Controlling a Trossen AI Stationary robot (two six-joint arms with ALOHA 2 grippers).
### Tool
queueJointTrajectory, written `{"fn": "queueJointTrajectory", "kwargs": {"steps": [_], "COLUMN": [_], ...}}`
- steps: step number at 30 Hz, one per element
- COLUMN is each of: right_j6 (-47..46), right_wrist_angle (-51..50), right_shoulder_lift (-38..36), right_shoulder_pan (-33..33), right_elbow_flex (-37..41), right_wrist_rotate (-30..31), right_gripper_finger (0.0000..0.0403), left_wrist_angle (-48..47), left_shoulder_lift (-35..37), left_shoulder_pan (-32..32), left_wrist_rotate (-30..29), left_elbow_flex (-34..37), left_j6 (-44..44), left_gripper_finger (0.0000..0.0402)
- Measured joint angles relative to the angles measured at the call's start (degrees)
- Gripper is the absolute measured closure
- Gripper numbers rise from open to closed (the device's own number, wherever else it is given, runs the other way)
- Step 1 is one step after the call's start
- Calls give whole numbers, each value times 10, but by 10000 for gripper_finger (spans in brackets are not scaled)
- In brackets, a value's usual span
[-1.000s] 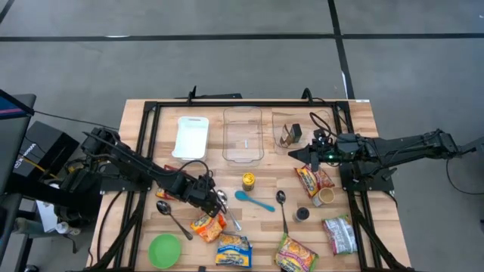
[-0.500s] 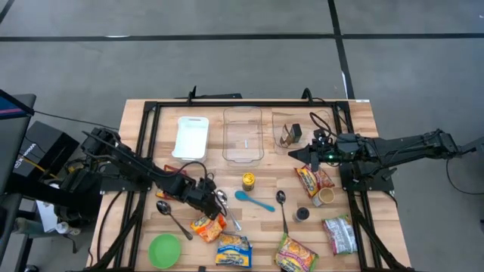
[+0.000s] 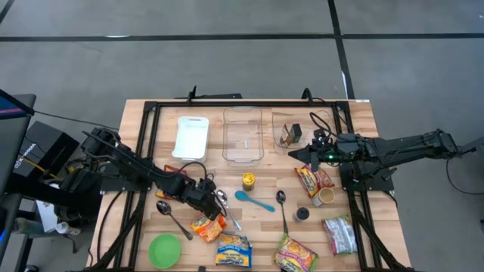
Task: Pick & Place Food Item
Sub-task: Put the orange noodle pack into the left transparent bin
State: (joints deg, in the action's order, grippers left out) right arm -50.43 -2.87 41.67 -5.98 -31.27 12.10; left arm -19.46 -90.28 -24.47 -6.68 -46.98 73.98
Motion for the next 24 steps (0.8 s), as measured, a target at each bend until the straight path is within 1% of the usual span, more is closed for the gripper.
{"fn": "queueJointTrajectory", "kwargs": {"steps": [20, 24], "right_j6": [11, 14], "right_wrist_angle": [0, 0], "right_shoulder_lift": [0, 0], "right_shoulder_pan": [0, 0], "right_elbow_flex": [0, 0], "right_wrist_rotate": [0, 0], "right_gripper_finger": [403, 403], "left_wrist_angle": [-3, -2], "left_shoulder_lift": [-3, -3], "left_shoulder_pan": [-6, -6], "left_wrist_rotate": [7, 7], "left_elbow_flex": [0, 0], "left_j6": [-4, -4], "left_gripper_finger": [192, 203]}}
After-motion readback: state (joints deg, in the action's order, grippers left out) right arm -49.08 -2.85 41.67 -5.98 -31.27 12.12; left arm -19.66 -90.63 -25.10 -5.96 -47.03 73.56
